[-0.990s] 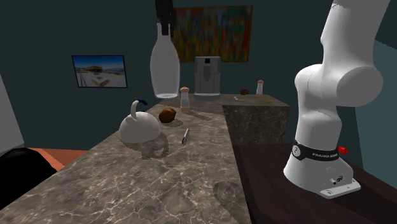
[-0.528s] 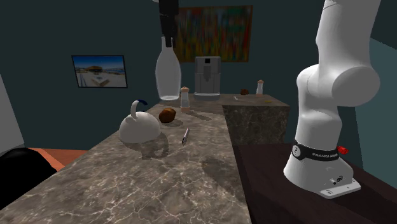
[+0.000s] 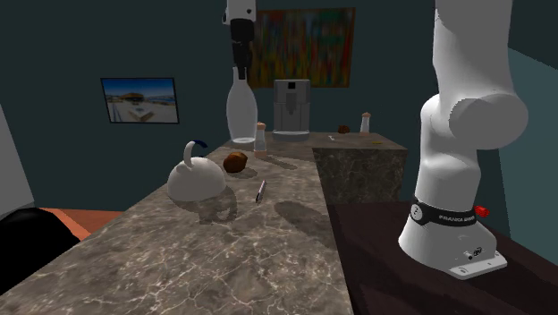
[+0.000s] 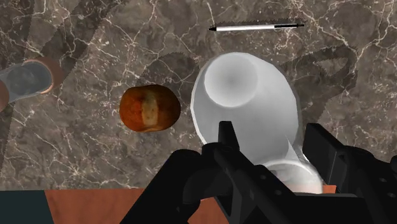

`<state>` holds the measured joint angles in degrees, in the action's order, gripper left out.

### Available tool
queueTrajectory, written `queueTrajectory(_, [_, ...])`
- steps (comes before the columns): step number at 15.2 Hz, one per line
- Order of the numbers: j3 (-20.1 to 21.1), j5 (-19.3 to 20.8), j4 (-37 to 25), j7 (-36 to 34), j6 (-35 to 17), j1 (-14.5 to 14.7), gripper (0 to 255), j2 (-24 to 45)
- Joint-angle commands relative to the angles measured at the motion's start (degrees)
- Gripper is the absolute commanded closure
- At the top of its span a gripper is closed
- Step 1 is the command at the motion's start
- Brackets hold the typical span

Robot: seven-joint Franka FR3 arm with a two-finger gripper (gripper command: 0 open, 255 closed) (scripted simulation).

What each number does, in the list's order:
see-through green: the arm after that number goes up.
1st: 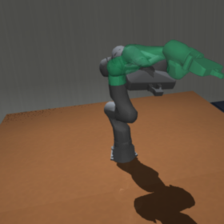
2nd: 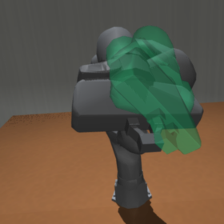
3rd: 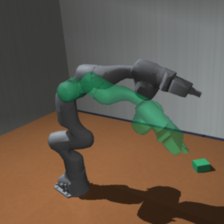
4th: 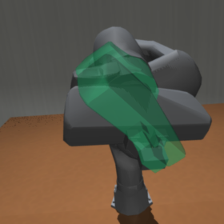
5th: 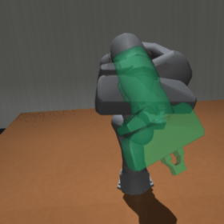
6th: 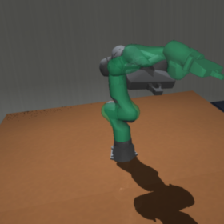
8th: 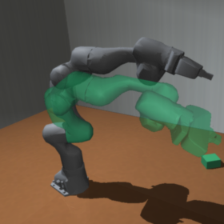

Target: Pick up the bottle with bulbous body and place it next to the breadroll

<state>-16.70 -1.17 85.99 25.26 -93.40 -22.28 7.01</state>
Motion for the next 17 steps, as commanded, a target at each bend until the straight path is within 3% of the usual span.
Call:
queueTrajectory(1, [-1.0,-0.9,-2.1,2.7,-0.3,-1.6,255,2.5])
queueTrajectory(4, [-2.2,-2.6,-6.7,6.3,-0.2,-4.2,255,7.2])
queueTrajectory(17, [-2.0,-2.4,4.7,6.1,-10.7,-3.6,255,6.2])
